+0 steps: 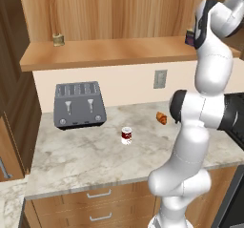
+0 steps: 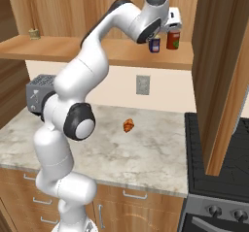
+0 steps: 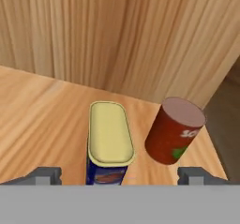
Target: Pick the cans from the counter and place them in their designated side in the cabinet.
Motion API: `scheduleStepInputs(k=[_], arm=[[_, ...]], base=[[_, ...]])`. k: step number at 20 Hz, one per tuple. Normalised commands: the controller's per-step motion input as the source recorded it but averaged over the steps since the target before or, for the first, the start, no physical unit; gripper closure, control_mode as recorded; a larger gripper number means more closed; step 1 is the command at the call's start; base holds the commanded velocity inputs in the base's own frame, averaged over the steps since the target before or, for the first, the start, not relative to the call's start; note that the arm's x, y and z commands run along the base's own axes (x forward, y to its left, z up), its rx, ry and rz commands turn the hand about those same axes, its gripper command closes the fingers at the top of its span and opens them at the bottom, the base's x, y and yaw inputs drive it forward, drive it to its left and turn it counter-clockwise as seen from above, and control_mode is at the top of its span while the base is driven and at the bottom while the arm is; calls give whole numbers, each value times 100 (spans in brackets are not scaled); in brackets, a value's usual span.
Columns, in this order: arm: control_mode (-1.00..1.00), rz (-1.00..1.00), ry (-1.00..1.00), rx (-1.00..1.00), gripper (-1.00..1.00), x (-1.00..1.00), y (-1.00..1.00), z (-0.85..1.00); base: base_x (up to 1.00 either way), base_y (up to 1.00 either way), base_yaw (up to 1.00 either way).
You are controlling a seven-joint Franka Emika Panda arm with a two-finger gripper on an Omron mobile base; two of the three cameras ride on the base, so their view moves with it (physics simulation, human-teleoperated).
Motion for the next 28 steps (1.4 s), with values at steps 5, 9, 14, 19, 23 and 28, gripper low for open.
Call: scheduleStepInputs(k=[5,9,14,19,23,28], arm=[[-100,11,-14,2,-100,-57,10,0],[-100,12,-14,0,-100,-60,23,0],[-100,11,-11,0,-100,-55,47,0],[-100,10,-11,0,-100,-61,41,-1],[-100,7,-12,-1,-100,-70,34,0],[-100,1,-10,-2,-100,-65,36,-1]], base=[[0,0,0],[0,0,0],[0,0,0],[0,0,0],[0,0,0],[0,0,0]])
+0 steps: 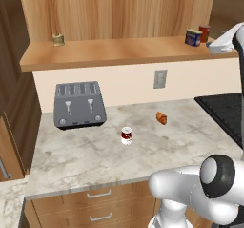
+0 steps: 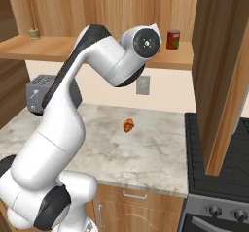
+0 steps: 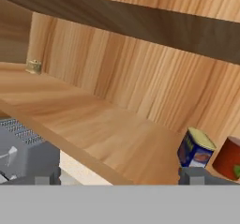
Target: Pick the cans from the counter and place them in their designated side in the cabinet.
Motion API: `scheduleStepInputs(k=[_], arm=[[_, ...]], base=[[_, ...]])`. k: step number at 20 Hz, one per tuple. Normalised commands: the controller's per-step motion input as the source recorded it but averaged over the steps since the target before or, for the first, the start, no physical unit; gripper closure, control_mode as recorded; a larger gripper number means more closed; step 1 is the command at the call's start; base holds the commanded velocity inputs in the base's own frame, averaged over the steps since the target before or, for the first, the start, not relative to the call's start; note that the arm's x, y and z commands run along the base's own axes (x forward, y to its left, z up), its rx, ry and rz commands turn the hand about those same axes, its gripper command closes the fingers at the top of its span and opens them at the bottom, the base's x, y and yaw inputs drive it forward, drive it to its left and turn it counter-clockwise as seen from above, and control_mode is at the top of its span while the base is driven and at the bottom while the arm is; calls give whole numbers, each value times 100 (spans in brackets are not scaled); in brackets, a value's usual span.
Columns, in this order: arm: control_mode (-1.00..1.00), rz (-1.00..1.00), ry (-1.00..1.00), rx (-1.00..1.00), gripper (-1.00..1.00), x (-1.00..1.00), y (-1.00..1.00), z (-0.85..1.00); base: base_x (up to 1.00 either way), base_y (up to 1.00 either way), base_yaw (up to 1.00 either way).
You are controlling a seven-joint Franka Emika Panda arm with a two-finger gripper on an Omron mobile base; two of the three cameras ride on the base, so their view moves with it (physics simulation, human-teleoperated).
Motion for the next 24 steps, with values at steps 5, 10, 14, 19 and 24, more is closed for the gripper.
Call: scheduleStepInputs(k=[5,10,14,19,24], arm=[[-100,0,-7,0,-100,-47,45,0],[-100,0,-1,0,-100,-37,37,0],[-100,0,11,0,-100,-37,22,-1],[-100,0,16,0,-100,-52,11,-6],[-100,0,16,0,-100,-62,11,-17]], base=[[0,0,0],[0,0,0],[0,0,0],[0,0,0],[0,0,0]])
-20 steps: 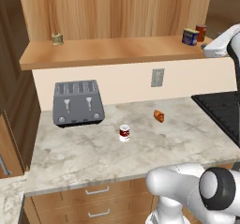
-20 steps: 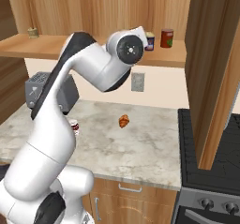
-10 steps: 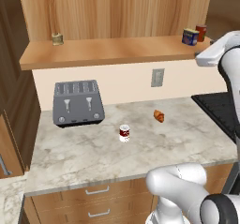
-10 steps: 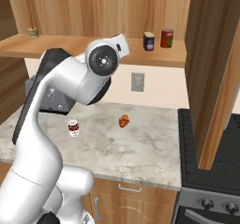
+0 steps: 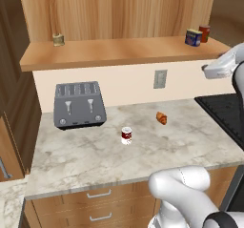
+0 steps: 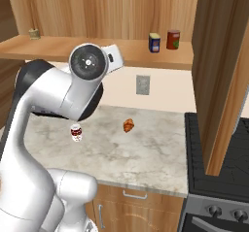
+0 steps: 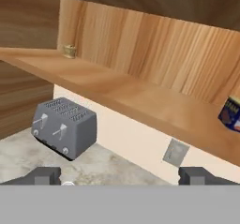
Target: Pick the cans from the counter and place them in their designated side in the cabinet.
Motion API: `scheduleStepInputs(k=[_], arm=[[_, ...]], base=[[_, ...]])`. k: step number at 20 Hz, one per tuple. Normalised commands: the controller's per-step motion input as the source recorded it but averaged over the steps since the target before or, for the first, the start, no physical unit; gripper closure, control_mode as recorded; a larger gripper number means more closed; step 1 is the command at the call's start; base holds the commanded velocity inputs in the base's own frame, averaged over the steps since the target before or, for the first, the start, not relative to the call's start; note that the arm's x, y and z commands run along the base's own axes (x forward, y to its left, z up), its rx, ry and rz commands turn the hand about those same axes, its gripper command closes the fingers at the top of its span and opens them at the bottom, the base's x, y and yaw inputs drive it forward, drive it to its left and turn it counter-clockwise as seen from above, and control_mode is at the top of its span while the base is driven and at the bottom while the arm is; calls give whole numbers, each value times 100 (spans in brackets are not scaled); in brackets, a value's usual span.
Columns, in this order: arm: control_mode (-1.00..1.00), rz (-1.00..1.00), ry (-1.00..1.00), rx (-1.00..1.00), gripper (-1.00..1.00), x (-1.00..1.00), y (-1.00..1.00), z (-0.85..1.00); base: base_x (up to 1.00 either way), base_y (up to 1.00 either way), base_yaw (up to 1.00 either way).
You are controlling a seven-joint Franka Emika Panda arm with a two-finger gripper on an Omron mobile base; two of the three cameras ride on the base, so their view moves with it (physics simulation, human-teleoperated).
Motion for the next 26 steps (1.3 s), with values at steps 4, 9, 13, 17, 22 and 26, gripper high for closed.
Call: scheduleStepInputs(k=[4,9,13,17,22,26], arm=[[-100,4,18,0,-100,-43,13,-46],[-100,6,11,0,-100,-6,6,-49],[-100,-4,4,0,-100,-3,13,-15],[-100,-17,6,0,-100,-4,38,-21],[-100,-13,7,0,-100,0,25,-17],[-100,-8,11,0,-100,1,-1,-4]], base=[[0,0,0],[0,0,0],[0,0,0],[0,0,0],[0,0,0],[0,0,0]])
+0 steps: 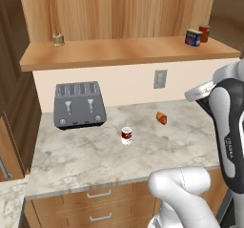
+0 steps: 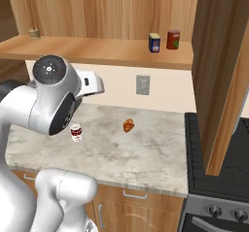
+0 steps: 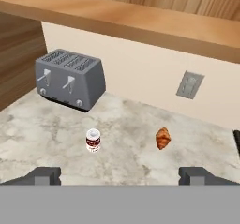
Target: Pick the cans from the counter and place them in their designated side in the cabinet.
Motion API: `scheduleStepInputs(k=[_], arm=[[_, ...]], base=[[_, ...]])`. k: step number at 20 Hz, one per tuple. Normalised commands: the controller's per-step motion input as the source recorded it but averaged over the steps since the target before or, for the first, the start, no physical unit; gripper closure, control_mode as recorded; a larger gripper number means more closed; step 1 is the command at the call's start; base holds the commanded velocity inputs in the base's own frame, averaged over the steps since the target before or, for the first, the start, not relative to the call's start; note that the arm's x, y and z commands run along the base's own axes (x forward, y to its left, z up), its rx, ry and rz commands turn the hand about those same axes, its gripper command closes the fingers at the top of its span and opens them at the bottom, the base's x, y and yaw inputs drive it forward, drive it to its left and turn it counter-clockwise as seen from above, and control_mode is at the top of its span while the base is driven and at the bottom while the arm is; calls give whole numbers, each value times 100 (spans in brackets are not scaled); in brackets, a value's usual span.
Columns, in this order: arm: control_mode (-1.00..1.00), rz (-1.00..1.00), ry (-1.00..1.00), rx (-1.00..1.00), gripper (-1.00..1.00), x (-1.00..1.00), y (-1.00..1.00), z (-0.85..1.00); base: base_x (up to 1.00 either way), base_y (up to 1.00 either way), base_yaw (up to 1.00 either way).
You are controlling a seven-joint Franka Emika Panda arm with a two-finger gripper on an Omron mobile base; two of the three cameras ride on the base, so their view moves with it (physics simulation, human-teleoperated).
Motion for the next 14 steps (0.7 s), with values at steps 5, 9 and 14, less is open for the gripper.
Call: scheduleStepInputs(k=[5,9,14], arm=[[-100,-6,7,5,-100,-1,17,-15],[-100,-5,4,6,-100,-7,17,0],[-100,-4,1,2,-100,-14,21,-5]], base=[[0,0,0],[0,0,0],[0,0,0]])
